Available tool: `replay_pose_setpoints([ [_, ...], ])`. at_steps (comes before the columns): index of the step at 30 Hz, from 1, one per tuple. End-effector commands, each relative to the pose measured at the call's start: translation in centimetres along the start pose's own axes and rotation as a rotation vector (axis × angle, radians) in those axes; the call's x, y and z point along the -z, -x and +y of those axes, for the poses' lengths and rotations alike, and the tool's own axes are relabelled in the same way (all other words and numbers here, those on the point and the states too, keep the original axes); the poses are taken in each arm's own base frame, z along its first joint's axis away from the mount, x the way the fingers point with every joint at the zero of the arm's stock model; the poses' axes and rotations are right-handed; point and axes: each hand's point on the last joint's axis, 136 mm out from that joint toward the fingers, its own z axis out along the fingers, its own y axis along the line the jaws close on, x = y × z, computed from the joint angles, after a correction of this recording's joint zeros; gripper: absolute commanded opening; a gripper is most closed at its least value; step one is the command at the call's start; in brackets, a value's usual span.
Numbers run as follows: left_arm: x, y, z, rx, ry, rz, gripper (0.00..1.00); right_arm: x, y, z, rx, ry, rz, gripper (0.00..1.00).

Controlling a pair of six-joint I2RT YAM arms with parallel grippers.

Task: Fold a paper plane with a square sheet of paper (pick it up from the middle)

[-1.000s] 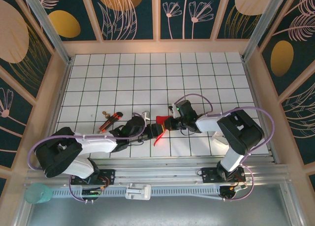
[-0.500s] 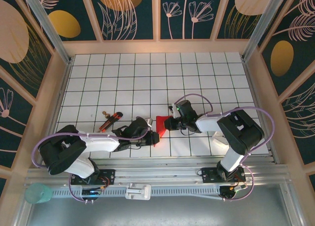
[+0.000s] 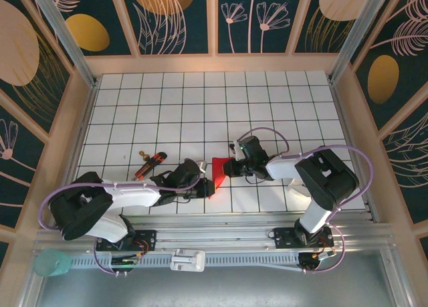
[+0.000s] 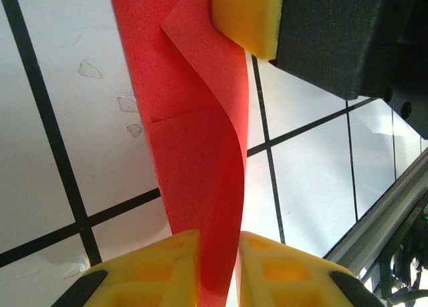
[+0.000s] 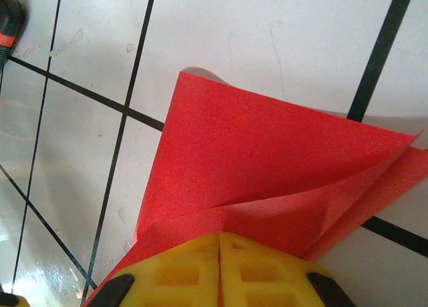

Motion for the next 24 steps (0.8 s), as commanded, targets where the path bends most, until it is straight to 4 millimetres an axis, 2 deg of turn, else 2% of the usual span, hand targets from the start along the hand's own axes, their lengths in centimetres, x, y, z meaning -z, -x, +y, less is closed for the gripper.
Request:
replay_pose_setpoints([
  [1, 0.4, -0.8, 0.1, -0.017, 0.015, 0.029, 0.19, -0.5, -2.9, -2.8, -0.029, -0.102, 0.082, 0.08],
  [10, -0.9, -2.0, -1.1, -0.044, -0.028, 0.086, 0.15, -0.5, -3.1, -3.0, -0.036, -0.107, 0.081, 0.08],
  [17, -1.2, -2.6, -0.6, -0.042, -0.009, 0.103, 0.15, -0.5, -3.2, -3.1, -0.039, -0.112, 0.084, 0.08],
  [24, -0.3, -2.2, 0.1, -0.024, 0.034, 0.071, 0.24, -0.6, -3.3, -3.2, -0.04, -0.113, 0.085, 0.08],
])
